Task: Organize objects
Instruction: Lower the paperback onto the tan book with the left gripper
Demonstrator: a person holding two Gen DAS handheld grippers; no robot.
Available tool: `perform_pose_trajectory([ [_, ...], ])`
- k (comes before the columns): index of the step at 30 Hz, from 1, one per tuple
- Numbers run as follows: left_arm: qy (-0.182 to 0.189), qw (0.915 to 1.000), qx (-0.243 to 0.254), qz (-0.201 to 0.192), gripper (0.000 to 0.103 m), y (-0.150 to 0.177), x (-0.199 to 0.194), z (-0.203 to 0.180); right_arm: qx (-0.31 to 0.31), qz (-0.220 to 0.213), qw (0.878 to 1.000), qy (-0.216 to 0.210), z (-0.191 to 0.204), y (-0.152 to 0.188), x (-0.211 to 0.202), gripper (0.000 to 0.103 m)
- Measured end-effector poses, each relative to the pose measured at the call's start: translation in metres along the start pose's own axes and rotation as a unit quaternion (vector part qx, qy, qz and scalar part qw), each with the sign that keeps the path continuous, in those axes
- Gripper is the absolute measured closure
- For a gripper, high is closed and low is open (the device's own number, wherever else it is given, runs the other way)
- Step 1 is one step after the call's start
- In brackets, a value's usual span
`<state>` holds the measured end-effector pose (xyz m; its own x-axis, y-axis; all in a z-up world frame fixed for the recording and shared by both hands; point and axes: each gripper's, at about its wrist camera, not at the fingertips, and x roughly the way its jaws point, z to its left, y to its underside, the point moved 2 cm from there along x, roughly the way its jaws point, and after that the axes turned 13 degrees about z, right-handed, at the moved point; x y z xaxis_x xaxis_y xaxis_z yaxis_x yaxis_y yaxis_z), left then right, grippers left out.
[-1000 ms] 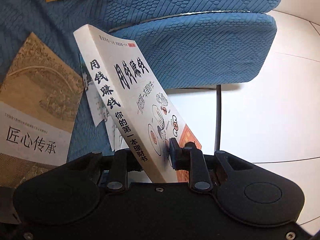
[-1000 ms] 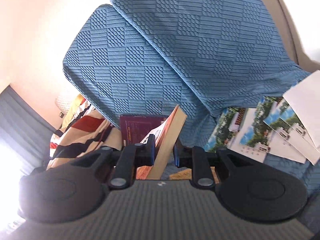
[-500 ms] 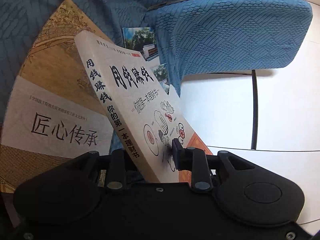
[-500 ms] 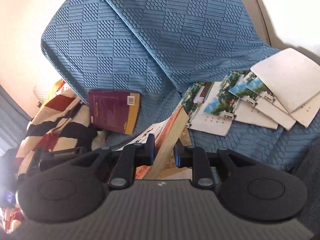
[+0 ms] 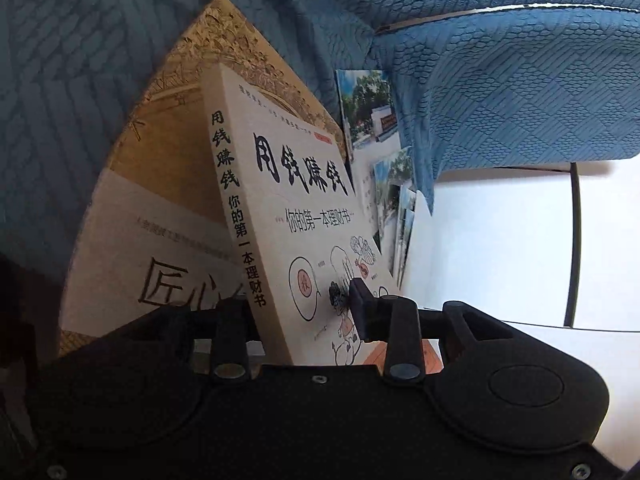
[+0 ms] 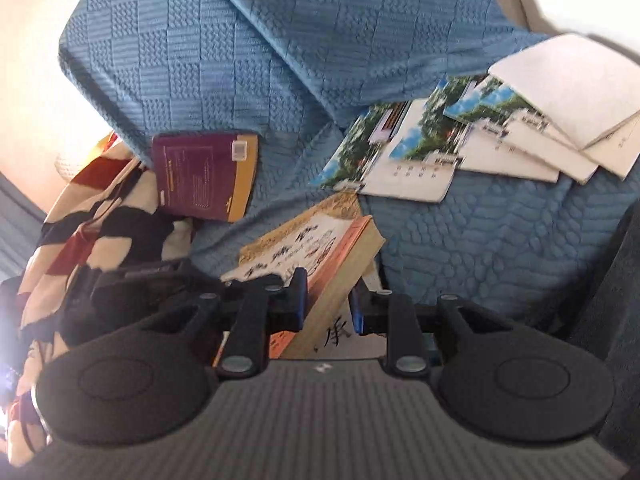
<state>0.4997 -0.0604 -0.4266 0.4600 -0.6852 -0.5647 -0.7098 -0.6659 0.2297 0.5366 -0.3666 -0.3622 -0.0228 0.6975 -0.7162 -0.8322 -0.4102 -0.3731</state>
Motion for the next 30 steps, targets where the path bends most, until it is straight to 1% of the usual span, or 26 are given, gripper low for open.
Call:
perform_pose_trajectory([
  [1, -0.008, 1.0, 0.0, -0.004, 0.069, -0.002, -0.001, 0.0, 0.001, 0.006, 1.0, -0.002, 0.001, 0.001, 0.003, 0.077],
  [3, -0.024, 0.9997, -0.002, -0.007, 0.063, -0.006, -0.003, 0.0, 0.001, 0.019, 1.0, -0.009, 0.003, 0.002, 0.009, 0.077],
  [5, -0.037, 0.9993, -0.005, -0.006, 0.06, -0.008, -0.004, 0.001, 0.009, 0.026, 1.0, -0.016, 0.005, 0.003, 0.013, 0.077],
  [8, -0.071, 0.9973, -0.012, -0.015, 0.05, -0.008, -0.008, 0.001, 0.032, 0.046, 0.998, -0.034, 0.004, 0.007, 0.021, 0.077],
  [9, -0.076, 0.9969, -0.01, -0.02, 0.046, -0.007, -0.01, 0.001, 0.046, 0.056, 0.996, -0.043, 0.002, 0.009, 0.025, 0.077],
  [11, -0.085, 0.9961, -0.008, -0.025, 0.045, -0.005, -0.013, -0.001, 0.064, 0.064, 0.994, -0.054, 0.001, 0.013, 0.028, 0.077],
  [14, -0.101, 0.9944, -0.002, -0.031, 0.045, -0.004, -0.015, -0.004, 0.082, 0.063, 0.993, -0.062, 0.002, 0.018, 0.029, 0.077],
  [17, -0.132, 0.9905, 0.018, -0.037, 0.043, -0.003, -0.014, -0.013, 0.089, 0.066, 0.992, -0.064, 0.004, 0.022, 0.029, 0.076],
  [19, -0.15, 0.9876, 0.031, -0.033, 0.043, -0.005, -0.011, -0.019, 0.097, 0.075, 0.99, -0.066, 0.003, 0.024, 0.03, 0.071],
  [22, -0.174, 0.9835, 0.038, -0.034, 0.041, -0.004, -0.01, -0.025, 0.121, 0.091, 0.986, -0.075, -0.001, 0.024, 0.03, 0.068],
  [24, -0.18, 0.9823, 0.038, -0.036, 0.038, -0.002, -0.011, -0.025, 0.136, 0.096, 0.983, -0.076, -0.005, 0.023, 0.027, 0.067],
  [26, -0.177, 0.9828, 0.032, -0.042, 0.036, 0.001, -0.015, -0.021, 0.15, 0.107, 0.98, -0.07, -0.008, 0.023, 0.026, 0.066],
  [28, -0.181, 0.9817, 0.029, -0.051, 0.03, 0.004, -0.02, -0.018, 0.141, 0.126, 0.98, -0.054, -0.009, 0.023, 0.024, 0.066],
  [29, -0.189, 0.9797, 0.029, -0.059, 0.022, 0.006, -0.024, -0.017, 0.13, 0.135, 0.982, -0.041, -0.008, 0.024, 0.024, 0.066],
  [30, -0.201, 0.9768, 0.031, -0.068, 0.02, 0.008, -0.028, -0.016, 0.119, 0.141, 0.982, -0.03, -0.008, 0.024, 0.022, 0.067],
])
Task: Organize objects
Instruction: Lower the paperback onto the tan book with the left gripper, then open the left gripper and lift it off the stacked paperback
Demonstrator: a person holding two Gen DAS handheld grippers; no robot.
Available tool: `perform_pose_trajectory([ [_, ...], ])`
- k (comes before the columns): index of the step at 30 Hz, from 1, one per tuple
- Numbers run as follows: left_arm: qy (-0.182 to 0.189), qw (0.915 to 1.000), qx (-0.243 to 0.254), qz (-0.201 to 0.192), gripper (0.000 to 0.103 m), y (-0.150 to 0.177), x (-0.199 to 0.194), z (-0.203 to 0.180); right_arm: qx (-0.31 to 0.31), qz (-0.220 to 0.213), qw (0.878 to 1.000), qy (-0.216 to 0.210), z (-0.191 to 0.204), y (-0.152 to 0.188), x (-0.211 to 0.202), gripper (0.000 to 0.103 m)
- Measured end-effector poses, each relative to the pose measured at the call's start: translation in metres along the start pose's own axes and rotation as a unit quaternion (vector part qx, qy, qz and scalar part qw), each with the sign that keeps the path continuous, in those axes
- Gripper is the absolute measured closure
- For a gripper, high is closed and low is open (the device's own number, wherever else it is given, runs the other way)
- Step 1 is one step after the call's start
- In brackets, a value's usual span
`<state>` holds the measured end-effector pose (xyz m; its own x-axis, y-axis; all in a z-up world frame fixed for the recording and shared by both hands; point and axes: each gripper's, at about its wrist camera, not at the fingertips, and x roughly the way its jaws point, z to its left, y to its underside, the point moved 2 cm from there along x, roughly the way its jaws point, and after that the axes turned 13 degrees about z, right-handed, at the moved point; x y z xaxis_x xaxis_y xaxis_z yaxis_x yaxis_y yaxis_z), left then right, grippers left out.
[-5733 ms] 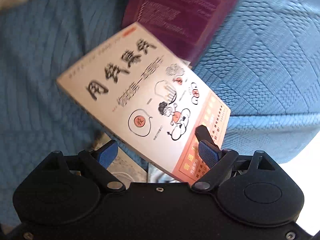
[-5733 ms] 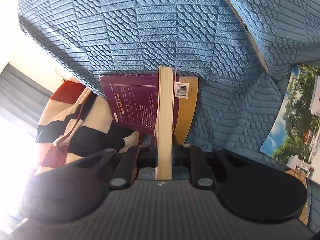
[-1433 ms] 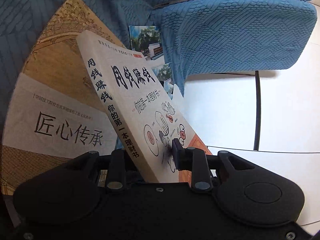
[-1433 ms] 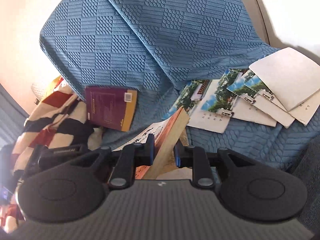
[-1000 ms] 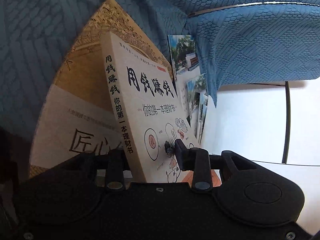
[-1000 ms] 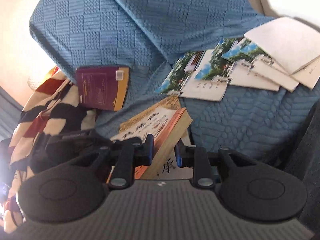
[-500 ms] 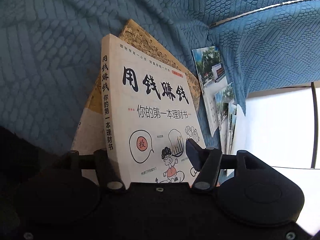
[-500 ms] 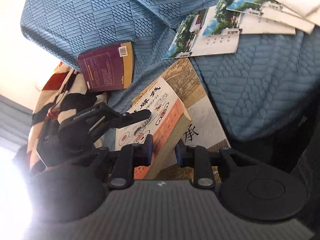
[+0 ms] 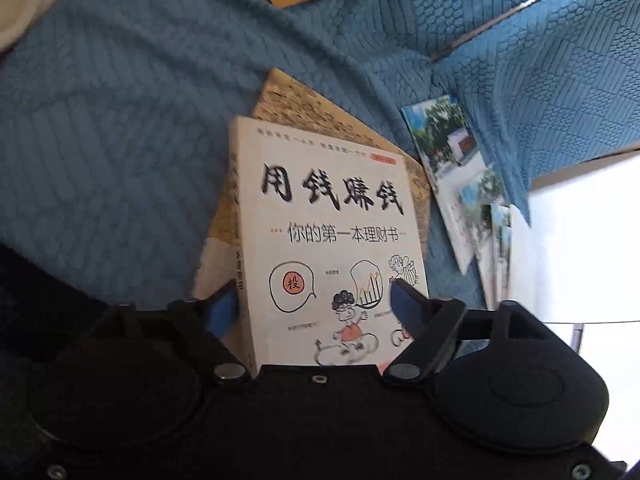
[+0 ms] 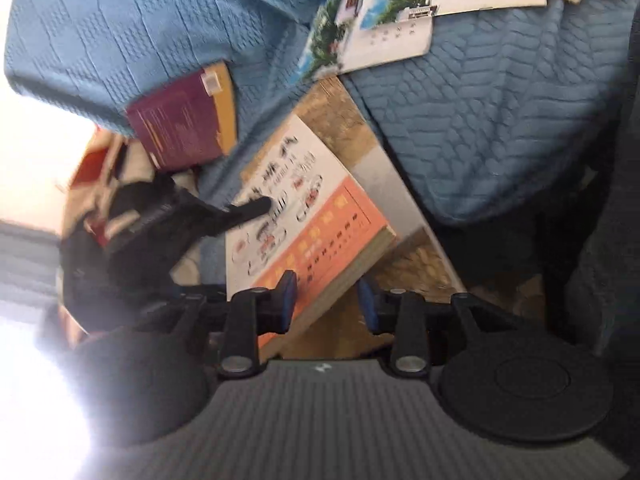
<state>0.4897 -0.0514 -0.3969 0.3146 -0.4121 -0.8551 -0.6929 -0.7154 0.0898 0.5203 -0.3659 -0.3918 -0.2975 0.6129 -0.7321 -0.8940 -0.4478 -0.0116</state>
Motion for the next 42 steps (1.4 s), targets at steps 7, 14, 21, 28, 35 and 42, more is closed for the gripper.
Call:
perform_pose_trajectory([
  [7, -0.044, 0.9987, 0.018, -0.016, 0.022, 0.021, -0.01, 0.011, -0.048, 0.002, 0.998, 0.036, 0.002, -0.003, -0.015, 0.065],
  [14, -0.032, 0.9982, 0.04, -0.031, 0.028, 0.049, -0.013, 0.01, -0.157, -0.054, 0.977, 0.131, 0.014, -0.017, -0.011, 0.065],
  [21, 0.016, 0.9986, 0.043, -0.027, 0.048, 0.053, -0.011, 0.012, -0.224, -0.065, 0.963, 0.135, 0.02, -0.021, 0.008, 0.065],
  [28, 0.001, 0.9969, 0.068, -0.039, 0.063, 0.054, -0.005, 0.013, -0.224, -0.06, 0.96, 0.154, 0.015, -0.02, 0.024, 0.067],
  [35, 0.001, 0.9962, 0.074, -0.047, 0.067, 0.053, -0.005, 0.016, -0.238, -0.056, 0.955, 0.166, 0.016, -0.014, 0.026, 0.068],
  [42, -0.02, 0.9948, 0.086, -0.052, 0.067, 0.052, -0.007, 0.014, -0.236, -0.04, 0.959, 0.152, 0.018, -0.006, 0.023, 0.069],
])
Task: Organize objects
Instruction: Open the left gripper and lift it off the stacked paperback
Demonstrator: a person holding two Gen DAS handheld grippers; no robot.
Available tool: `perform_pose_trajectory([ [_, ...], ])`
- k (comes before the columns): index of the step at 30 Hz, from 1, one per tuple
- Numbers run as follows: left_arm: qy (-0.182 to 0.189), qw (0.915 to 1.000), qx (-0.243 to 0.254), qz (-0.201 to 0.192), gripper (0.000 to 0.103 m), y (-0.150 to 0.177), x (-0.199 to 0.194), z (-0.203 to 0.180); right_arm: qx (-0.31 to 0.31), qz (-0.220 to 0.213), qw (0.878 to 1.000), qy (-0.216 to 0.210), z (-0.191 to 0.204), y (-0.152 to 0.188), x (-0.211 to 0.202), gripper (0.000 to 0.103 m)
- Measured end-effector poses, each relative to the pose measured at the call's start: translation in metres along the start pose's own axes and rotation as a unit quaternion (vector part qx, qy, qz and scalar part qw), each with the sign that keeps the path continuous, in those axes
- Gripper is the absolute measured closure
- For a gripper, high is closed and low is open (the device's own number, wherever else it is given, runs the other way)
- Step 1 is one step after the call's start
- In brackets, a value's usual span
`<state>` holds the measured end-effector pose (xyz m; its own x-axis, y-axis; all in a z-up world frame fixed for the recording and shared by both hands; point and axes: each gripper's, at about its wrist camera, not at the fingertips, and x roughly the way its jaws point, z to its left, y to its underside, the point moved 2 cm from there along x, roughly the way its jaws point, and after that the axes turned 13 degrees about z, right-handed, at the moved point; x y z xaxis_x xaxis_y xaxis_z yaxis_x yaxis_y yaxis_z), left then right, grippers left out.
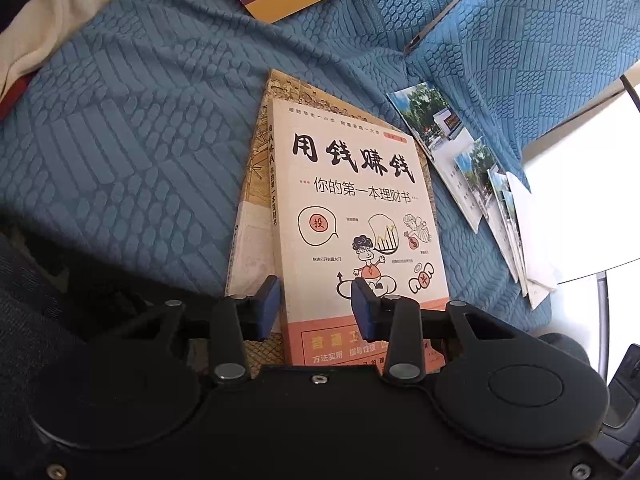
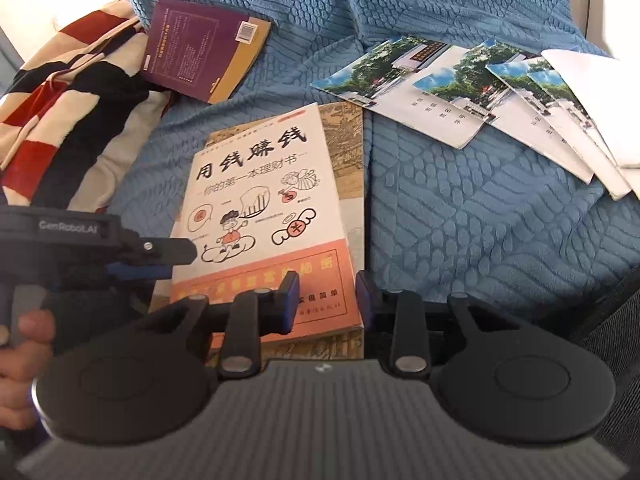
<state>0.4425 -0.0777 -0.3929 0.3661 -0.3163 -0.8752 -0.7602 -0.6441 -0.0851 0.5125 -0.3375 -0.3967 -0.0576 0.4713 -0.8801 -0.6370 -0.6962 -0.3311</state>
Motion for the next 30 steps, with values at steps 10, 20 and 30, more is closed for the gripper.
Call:
perform_pose_trajectory([
  [10, -0.015, 0.9999, 0.007, -0.001, 0.067, 0.0, -0.004, 0.002, 0.002, 0.009, 1.0, -0.013, 0.011, 0.01, -0.007, 0.069],
  [20, -0.027, 0.9996, 0.013, -0.001, 0.066, 0.0, -0.006, 0.002, 0.003, 0.024, 0.999, -0.021, 0.016, 0.016, -0.006, 0.069],
  [30, -0.028, 0.9995, 0.012, 0.0, 0.064, 0.0, -0.007, 0.002, -0.002, 0.035, 0.999, -0.02, 0.017, 0.019, -0.002, 0.069],
])
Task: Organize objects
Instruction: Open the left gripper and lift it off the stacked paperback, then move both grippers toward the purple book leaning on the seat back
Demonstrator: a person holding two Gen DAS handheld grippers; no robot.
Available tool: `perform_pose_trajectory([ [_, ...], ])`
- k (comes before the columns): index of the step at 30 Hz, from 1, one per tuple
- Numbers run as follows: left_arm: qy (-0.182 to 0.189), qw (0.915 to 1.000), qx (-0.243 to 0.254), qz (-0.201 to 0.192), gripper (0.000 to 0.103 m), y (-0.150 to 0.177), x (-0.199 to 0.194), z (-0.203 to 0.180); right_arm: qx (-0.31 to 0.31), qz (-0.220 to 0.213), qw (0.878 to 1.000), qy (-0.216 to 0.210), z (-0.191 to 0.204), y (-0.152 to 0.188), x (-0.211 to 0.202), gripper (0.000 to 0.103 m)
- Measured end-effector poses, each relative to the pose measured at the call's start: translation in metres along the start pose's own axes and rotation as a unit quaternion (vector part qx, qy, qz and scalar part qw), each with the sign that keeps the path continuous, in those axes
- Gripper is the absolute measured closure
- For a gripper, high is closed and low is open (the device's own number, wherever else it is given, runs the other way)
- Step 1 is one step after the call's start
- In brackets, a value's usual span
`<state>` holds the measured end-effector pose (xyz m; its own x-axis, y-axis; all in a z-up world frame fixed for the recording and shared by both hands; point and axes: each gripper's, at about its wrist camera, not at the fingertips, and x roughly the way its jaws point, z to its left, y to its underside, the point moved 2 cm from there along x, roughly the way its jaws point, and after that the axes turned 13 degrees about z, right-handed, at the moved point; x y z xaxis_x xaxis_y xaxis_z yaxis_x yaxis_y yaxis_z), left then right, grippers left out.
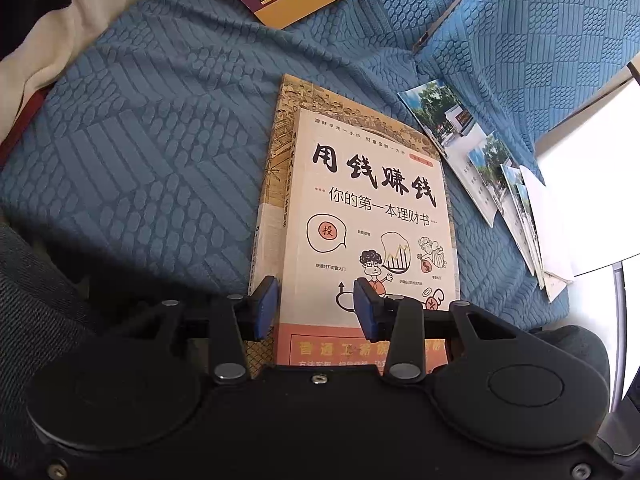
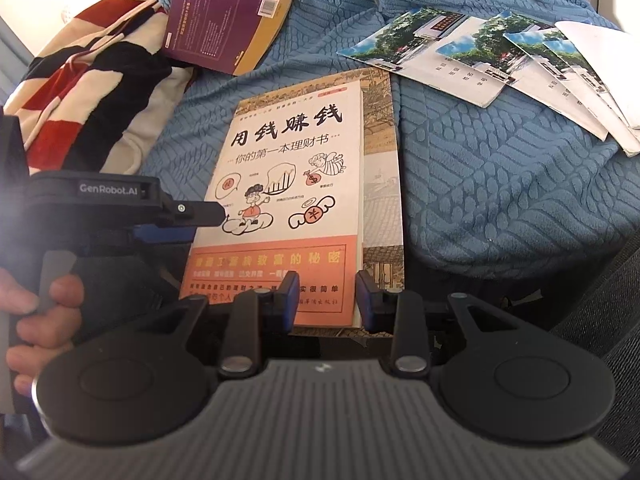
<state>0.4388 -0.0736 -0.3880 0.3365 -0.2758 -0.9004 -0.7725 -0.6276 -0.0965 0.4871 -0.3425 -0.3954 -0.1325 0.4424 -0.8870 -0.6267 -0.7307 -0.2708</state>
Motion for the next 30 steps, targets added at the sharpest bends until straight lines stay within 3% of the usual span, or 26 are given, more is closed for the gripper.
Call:
perform_pose_trajectory([
  [11, 0.004, 0.9999, 0.008, -0.009, 0.062, 0.001, -0.012, -0.003, 0.021, -0.015, 1.0, 0.004, 0.0, -0.007, -0.012, 0.069],
  [18, 0.02, 0.9988, 0.004, -0.044, 0.062, -0.002, -0.046, -0.006, -0.007, -0.079, 0.997, 0.012, 0.016, -0.022, -0.052, 0.069],
  [30, -0.002, 0.9893, 0.058, -0.134, 0.061, 0.002, -0.124, -0.042, -0.056, -0.172, 0.983, -0.003, 0.049, -0.043, -0.122, 0.069],
])
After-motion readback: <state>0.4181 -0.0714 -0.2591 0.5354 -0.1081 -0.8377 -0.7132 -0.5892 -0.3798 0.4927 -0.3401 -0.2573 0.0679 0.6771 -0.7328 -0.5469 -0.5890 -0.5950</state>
